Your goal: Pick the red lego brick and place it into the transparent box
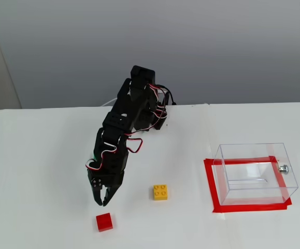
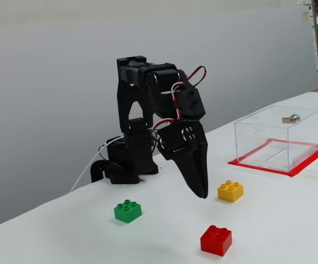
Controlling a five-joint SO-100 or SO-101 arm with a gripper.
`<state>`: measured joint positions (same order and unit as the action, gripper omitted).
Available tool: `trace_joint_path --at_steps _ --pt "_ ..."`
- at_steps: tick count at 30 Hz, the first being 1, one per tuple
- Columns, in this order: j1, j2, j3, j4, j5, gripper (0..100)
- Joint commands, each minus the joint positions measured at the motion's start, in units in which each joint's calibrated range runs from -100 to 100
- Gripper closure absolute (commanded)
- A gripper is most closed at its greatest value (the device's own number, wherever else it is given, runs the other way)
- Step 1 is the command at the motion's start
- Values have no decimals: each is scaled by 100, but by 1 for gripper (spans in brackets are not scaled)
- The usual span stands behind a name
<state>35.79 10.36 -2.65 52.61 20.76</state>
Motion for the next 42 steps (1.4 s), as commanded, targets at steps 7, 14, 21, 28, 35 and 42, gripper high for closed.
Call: trace_joint_path --at_steps 7,14,21,28,35,42 --pt "62 284 -233 -422 105 98" --pt "62 538 -233 -866 116 98" --pt "62 708 -205 -1136 111 95" --pt "-108 784 -169 -1136 116 91" --pt "-278 793 -151 -814 79 90" --pt "-344 793 102 -788 85 81"
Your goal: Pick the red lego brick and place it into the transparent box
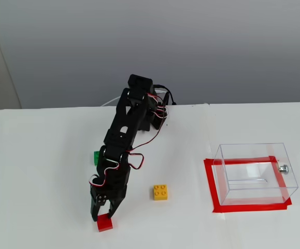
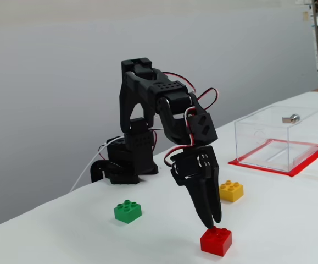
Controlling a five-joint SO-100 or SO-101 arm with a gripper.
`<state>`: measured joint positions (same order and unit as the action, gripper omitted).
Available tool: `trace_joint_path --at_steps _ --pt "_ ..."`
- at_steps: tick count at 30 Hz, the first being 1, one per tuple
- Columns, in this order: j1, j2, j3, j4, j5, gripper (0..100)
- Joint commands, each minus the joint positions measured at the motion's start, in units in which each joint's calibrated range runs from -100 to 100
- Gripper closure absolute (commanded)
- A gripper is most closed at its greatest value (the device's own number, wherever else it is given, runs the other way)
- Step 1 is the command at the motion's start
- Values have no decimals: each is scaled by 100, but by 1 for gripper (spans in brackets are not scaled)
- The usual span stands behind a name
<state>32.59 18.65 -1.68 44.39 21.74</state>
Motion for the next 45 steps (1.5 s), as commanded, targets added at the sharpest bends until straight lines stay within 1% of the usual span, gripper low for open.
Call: trace_joint_path --at_steps 1,5,11,17,21,25,45 --pt "-24 -28 14 35 -18 79" --pt "-39 -28 113 35 23 78" --pt "-105 -28 385 35 23 69" --pt "-105 -19 403 -35 29 65" --pt "-113 91 385 -44 164 65" --pt "-113 312 294 -61 185 65" --pt "-320 524 32 -226 44 65"
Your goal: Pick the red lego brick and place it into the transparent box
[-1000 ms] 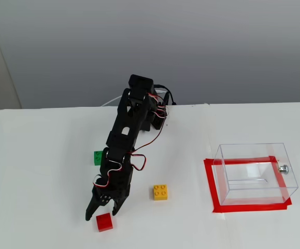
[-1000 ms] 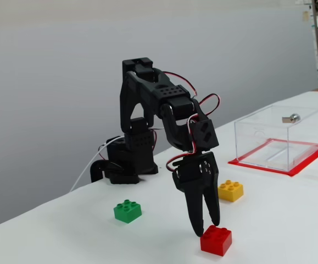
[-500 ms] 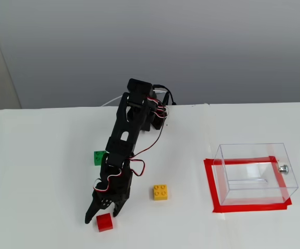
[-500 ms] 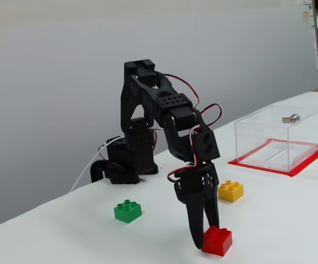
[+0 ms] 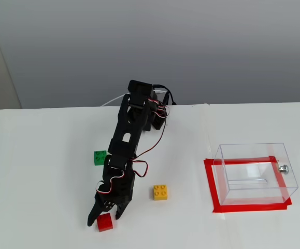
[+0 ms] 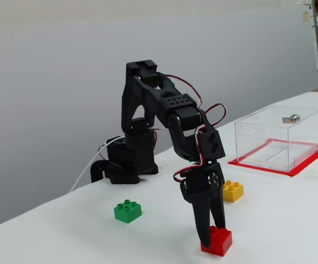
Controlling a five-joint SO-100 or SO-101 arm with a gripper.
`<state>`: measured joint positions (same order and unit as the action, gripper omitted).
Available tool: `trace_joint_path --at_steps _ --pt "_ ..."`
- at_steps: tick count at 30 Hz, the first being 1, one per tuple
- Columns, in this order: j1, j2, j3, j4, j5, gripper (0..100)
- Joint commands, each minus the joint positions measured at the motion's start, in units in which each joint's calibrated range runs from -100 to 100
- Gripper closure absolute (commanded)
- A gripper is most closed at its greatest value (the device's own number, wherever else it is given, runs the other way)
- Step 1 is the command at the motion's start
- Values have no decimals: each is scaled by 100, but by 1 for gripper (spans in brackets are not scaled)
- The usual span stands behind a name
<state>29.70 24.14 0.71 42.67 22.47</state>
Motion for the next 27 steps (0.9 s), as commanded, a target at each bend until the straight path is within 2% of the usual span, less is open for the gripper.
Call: trace_joint_path --at_steps 1,13,18,27 --pt "-31 8 -206 -99 -34 65" --pt "13 178 -161 -360 -102 66" --pt "21 152 -143 -290 -97 72" --pt "87 76 2 -133 -97 72"
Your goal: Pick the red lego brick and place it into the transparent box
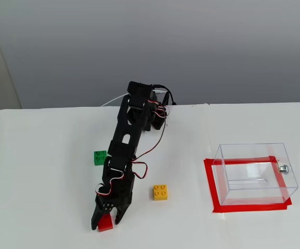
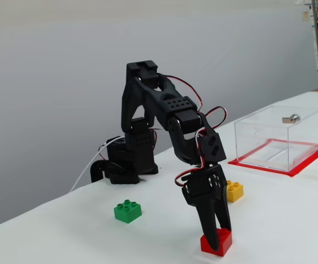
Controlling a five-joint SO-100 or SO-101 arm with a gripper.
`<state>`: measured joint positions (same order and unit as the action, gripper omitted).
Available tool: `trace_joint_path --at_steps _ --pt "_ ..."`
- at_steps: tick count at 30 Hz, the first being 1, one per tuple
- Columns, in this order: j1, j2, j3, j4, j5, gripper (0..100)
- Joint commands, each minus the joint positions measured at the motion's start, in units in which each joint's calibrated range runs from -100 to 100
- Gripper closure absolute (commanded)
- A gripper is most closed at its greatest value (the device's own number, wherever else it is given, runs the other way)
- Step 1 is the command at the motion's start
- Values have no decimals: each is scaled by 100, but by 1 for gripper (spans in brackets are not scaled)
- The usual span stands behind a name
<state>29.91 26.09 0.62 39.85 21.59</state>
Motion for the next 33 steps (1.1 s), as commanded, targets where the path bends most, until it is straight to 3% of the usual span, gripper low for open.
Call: trace_joint_path --at_steps 1,19,25,33 --pt "95 -118 -8 245 -14 71" --pt "229 -118 -89 593 -134 72" --pt "243 -118 -89 585 -145 83" --pt "251 -127 -80 585 -155 84"
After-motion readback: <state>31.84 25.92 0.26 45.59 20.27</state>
